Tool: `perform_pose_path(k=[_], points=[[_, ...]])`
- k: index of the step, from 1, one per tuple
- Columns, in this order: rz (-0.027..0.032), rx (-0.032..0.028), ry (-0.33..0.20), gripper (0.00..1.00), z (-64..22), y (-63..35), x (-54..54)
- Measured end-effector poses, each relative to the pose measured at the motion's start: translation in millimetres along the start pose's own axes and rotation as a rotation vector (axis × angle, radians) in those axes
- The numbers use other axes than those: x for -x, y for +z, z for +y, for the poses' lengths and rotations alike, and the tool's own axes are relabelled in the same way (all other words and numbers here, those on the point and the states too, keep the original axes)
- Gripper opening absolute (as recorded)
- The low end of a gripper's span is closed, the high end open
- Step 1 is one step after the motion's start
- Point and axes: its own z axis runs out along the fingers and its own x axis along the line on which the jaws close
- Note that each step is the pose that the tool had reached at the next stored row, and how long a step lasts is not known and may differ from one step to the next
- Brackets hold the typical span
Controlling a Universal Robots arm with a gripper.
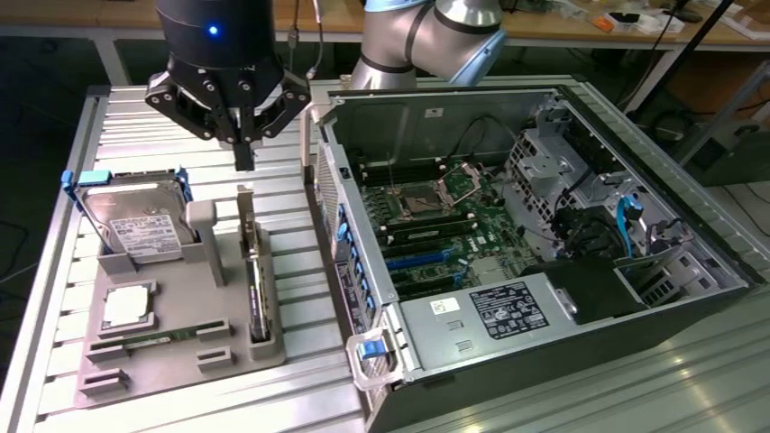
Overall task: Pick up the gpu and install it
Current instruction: 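Reach for the gpu, then pick up the gpu and move the gpu toward the slot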
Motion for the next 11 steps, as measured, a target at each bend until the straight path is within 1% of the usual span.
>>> perform_pose_path(k=[11], points=[[0.0000,0.0000,0.000,0.11,0.0,0.0,-0.4]])
